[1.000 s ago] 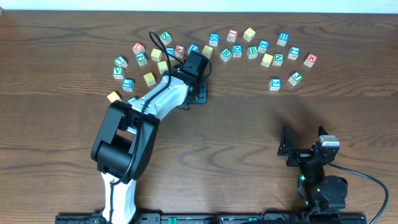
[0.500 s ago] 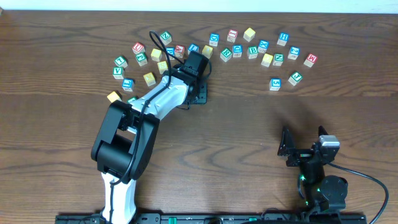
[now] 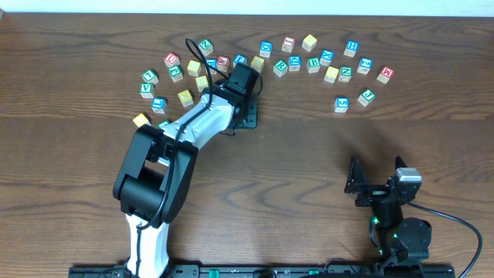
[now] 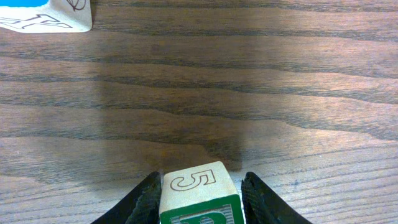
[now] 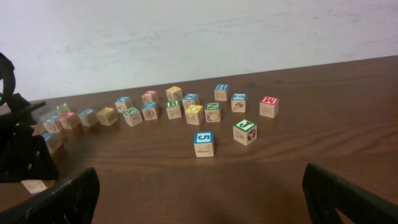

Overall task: Spell out ROBOT
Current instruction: 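Lower the green R block onto the table and open the left gripper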

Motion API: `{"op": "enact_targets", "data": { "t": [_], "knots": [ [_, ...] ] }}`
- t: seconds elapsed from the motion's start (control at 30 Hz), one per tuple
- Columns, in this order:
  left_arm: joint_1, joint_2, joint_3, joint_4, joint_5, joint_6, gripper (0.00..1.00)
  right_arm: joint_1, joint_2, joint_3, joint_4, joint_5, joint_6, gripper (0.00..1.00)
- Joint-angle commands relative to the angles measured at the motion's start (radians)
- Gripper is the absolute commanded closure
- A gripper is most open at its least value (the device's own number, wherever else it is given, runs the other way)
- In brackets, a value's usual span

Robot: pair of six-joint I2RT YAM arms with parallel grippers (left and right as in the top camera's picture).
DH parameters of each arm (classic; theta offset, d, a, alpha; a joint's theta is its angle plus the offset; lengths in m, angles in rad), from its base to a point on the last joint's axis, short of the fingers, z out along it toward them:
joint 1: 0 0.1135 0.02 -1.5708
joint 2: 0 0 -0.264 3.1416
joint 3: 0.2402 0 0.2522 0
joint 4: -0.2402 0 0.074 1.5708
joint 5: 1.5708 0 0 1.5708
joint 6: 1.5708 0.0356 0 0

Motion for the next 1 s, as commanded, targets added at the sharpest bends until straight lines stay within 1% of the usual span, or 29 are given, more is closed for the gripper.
{"op": "enact_targets", "data": {
  "t": [0.0, 0.57, 0.77, 0.93, 0.97],
  "knots": [
    [-0.002, 0.011, -0.002, 0.002, -0.006, 0.025, 0.59, -0.005, -0.006, -0.004, -0.001, -0.005, -0.014, 0.01],
    [-0.002, 0.011, -0.002, 0.014, -0.006, 0.089, 0.59, -0.005, -0.006, -0.004, -0.001, -0.005, -0.014, 0.01],
    [-0.002, 0.011, -0.002, 0.024, -0.005, 0.119, 0.64, -0.005, -0.006, -0.004, -0.001, -0.005, -0.014, 0.01],
    [-0.002, 0.011, -0.002, 0.025, -0.005, 0.117, 0.63, -0.005, -0.006, -0.004, -0.001, -0.005, -0.014, 0.01],
    [-0.002, 0.011, -0.002, 0.025, -0.005, 0.117, 0.58, -0.005, -0.006, -0.004, -0.001, -0.005, -0.014, 0.01]
  ]
}}
